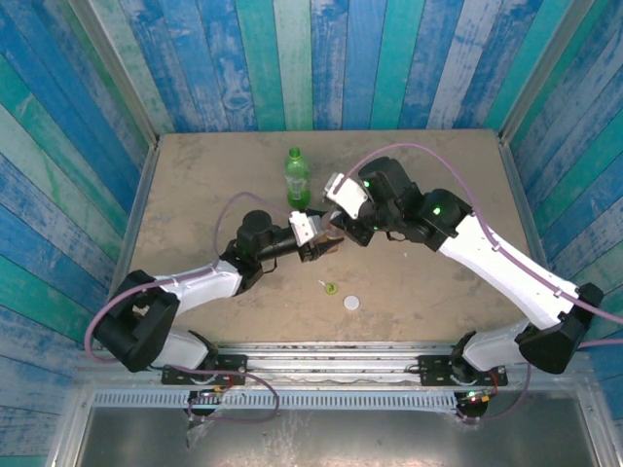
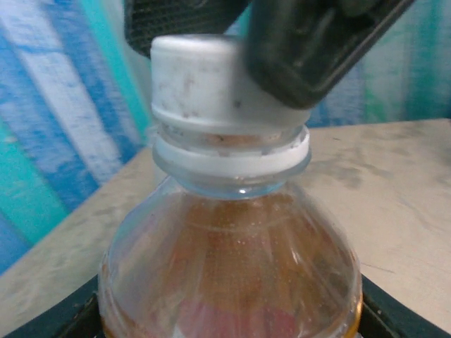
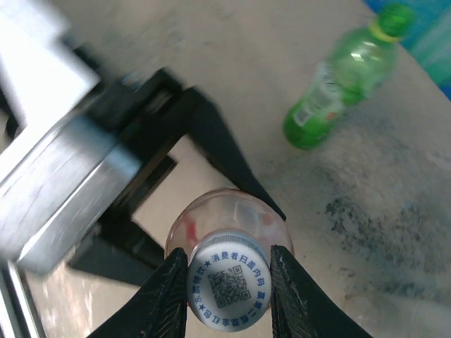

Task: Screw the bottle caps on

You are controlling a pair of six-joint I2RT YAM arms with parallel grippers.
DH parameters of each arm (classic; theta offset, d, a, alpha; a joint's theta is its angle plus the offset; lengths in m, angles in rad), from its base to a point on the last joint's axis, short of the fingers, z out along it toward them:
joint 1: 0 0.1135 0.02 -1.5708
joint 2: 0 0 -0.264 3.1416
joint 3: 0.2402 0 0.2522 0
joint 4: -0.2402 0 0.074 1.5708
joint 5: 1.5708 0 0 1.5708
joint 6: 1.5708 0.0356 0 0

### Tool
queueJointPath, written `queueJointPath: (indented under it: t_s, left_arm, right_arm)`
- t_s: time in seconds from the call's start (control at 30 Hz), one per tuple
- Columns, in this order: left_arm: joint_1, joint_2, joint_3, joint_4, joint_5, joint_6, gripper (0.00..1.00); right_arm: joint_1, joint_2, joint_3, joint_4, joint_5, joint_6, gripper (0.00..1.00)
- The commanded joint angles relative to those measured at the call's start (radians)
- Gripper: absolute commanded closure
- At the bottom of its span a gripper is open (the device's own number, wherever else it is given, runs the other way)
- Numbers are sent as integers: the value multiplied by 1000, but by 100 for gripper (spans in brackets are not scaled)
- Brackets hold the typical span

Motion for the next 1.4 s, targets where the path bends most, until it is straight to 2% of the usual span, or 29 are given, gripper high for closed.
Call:
queueJointPath:
  t_s: [0.0,0.07,0.13,0.23,0.3,0.37,0.53,0.63,0.77,0.9,1.0,1.1,1.2,1.37]
  left_arm:
    - [-47,24,0,274,-294,-29,43]
    - [-83,26,-5,268,-355,40,44]
    - [-120,24,-22,261,-417,116,44]
    - [-144,18,-63,298,-504,148,44]
    - [-144,14,-77,301,-513,152,45]
    - [-144,-2,-79,259,-488,154,43]
    - [-142,-43,-119,185,-422,139,43]
    - [-117,-72,-128,103,-310,100,43]
    - [-59,-95,-128,32,-104,33,43]
    - [-4,-92,-94,-18,153,-15,44]
    - [6,-70,-38,-102,325,13,43]
    - [8,-53,21,-204,465,81,43]
    - [8,-28,74,-278,554,131,43]
    - [8,-10,100,-296,602,158,43]
  right_arm:
    - [23,23,-54,-47,188,417,94]
    - [38,38,-36,-80,243,545,94]
    - [43,70,19,-142,288,596,92]
    - [44,97,66,-173,354,614,93]
    - [43,106,86,-164,338,596,92]
    - [43,115,111,-163,300,546,85]
    - [43,73,130,-145,182,312,58]
    - [42,15,96,-101,104,150,50]
    - [-4,-72,-6,-26,6,-32,46]
    - [-103,-161,-131,56,-335,-302,40]
    - [-146,-222,-225,120,-537,-506,37]
    - [-172,-236,-262,115,-679,-671,38]
    - [-180,-212,-251,84,-744,-753,43]
    - [-184,-149,-208,22,-789,-803,53]
